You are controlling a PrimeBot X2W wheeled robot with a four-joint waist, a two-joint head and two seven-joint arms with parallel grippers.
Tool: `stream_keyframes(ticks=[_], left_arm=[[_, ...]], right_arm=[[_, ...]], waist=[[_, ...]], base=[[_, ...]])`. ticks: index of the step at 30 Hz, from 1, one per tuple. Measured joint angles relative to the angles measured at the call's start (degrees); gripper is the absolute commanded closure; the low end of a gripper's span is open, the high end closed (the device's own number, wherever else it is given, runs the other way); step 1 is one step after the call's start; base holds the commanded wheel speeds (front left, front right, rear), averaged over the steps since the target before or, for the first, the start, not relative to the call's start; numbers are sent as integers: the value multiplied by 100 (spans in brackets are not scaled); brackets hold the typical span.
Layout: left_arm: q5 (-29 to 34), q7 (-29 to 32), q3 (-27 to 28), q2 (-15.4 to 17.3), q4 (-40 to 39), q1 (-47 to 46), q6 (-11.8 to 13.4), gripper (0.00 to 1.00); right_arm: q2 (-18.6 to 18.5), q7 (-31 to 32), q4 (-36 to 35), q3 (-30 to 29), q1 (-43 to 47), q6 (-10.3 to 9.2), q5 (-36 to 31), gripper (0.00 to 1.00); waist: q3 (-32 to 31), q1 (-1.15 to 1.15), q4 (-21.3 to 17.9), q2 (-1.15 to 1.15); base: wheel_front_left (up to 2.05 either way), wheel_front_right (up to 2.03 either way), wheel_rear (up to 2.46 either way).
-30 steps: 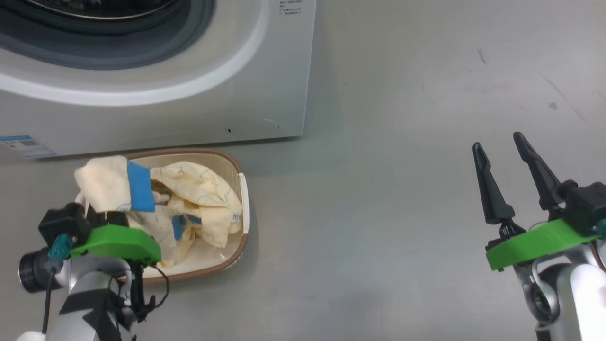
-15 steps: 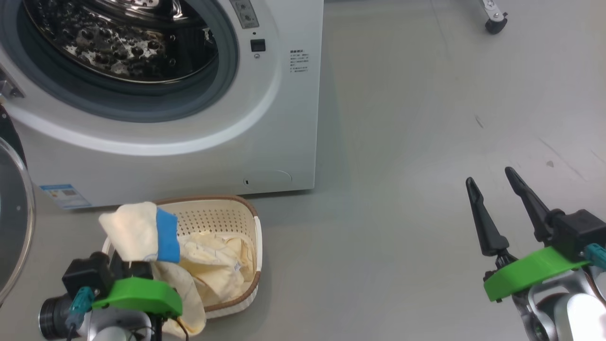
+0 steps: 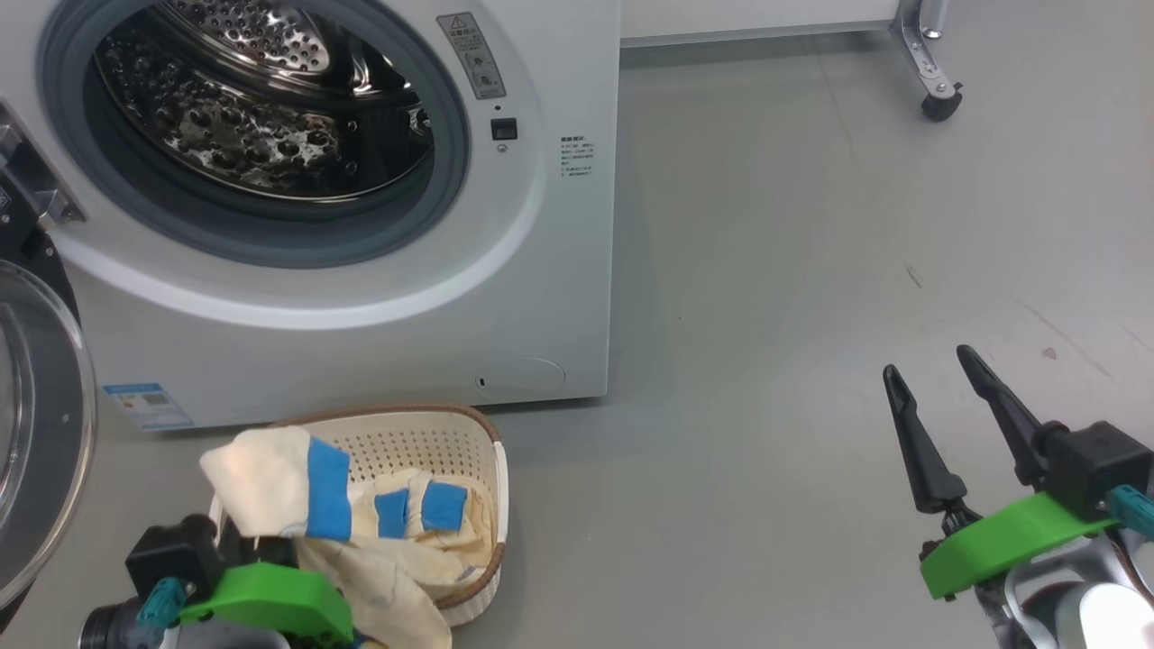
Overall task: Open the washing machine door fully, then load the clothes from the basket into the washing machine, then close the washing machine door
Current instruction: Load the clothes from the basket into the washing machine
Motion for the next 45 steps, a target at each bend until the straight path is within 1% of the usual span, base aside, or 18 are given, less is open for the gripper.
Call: stream_keyframes(ticks=[20, 27, 29, 31, 35, 36, 40, 43, 45], left_arm=[[-60, 12, -57, 29, 155, -26, 0, 100], [-152, 22, -51, 64, 282, -346, -8, 100], [-218, 115, -36, 86, 380, -525, -18, 100], [-297, 252, -16, 108, 498, -711, -98, 100], [-419, 486, 107, 214, 881, -1275, -169, 100], [-419, 486, 107, 214, 881, -1275, -169, 100], [-553, 728, 210, 328, 1293, -1973, -279, 100], [-698, 1154, 235, 403, 1625, -2582, -430, 100], [-800, 1570, 234, 500, 1851, -3023, -519, 100]], right_arm=[[8, 0, -3, 121, 5, 0, 16, 0], [9, 1, -34, 212, -18, 0, 62, 0], [9, 0, -8, 336, -77, 0, 67, 0], [9, -1, 30, 431, -109, 0, 79, 0], [10, -40, 127, 568, -286, 0, 172, 0], [10, -40, 127, 568, -286, 0, 172, 0], [10, -143, 165, 634, -519, 0, 178, 0], [10, -234, 200, 687, -677, 0, 215, 0], [10, -297, 236, 715, -784, 0, 274, 0]], waist=[[86, 0, 20, 0], [291, 1, -34, 0], [409, 1, -94, 0], [508, 1, -133, 0], [766, 2, -227, 0], [766, 2, -227, 0], [1061, 2, -342, 0], [1314, 2, -430, 0], [1495, 2, -494, 0]], base=[[0, 0, 0], [0, 0, 0], [0, 0, 0], [0, 0, 0], [0, 0, 0], [0, 0, 0], [0, 0, 0], [0, 0, 0], [0, 0, 0]])
